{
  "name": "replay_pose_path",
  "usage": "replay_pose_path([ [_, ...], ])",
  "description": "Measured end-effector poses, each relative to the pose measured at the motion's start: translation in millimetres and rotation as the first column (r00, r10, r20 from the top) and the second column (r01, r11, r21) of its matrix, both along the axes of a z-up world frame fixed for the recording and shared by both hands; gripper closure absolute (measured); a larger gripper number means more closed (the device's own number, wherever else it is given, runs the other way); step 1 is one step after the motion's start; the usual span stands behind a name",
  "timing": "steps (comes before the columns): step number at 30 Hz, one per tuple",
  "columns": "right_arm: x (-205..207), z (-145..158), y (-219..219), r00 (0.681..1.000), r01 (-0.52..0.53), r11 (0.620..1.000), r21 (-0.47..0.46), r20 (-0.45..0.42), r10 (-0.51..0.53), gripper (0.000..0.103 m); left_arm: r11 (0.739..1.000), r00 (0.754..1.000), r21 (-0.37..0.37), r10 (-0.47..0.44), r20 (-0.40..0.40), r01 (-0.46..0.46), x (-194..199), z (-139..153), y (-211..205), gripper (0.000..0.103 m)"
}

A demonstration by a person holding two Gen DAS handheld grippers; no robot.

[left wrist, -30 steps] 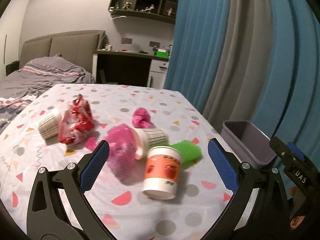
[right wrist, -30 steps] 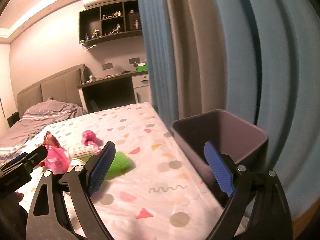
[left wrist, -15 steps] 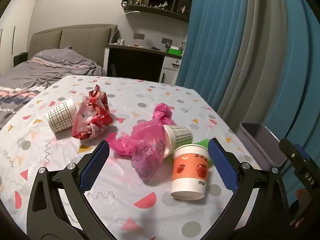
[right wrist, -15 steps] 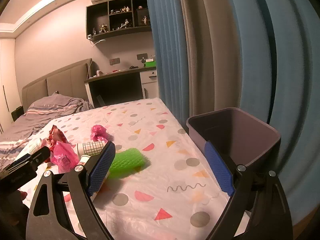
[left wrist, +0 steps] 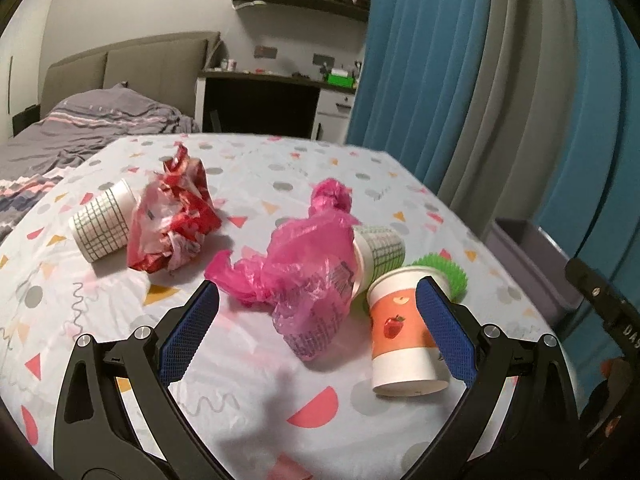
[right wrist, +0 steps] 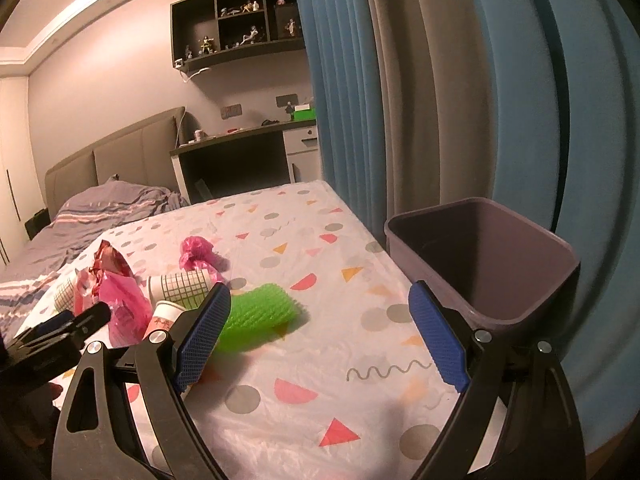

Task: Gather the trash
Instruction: 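Move both grippers back to the table toward the pink bag, then grasp the pink plastic bag with the left gripper and lift it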

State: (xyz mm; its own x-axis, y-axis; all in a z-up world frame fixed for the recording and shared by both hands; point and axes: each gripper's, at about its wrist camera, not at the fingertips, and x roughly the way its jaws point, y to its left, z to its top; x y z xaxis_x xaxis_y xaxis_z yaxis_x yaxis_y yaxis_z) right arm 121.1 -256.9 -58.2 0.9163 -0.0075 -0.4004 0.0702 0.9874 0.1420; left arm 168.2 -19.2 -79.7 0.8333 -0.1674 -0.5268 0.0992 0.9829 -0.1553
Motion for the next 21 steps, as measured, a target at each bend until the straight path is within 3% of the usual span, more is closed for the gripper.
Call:
replay_pose_path([
  [8, 7, -7, 3, 0.999, -0.029, 1.0, -0.005, -0.025, 0.029, 0.016, 0.999, 0.997, 0.004, 0.04, -0.071, -0.04, 23, -10, 7, 0.007],
  [11, 10, -10, 3, 0.999, -0.036, 0.999, 0.0, -0.034, 0.036, 0.016, 1.0, 0.993, -0.004, 0.018, -0.118, -0.019, 33, -17, 6, 0.017],
  [16, 9, -11, 6, 0.998, -0.047, 0.999, -0.008, -0.037, 0.047, 0.016, 0.997, 0.979, -0.069, -0.029, -0.202, 0.016, 46, -30, 9, 0.05],
  [21, 10, -12, 10, 0.997, -0.056, 0.998, -0.013, -0.044, 0.056, 0.016, 0.993, 0.978, -0.117, -0.039, -0.206, 0.015, 43, -33, 15, 0.08],
])
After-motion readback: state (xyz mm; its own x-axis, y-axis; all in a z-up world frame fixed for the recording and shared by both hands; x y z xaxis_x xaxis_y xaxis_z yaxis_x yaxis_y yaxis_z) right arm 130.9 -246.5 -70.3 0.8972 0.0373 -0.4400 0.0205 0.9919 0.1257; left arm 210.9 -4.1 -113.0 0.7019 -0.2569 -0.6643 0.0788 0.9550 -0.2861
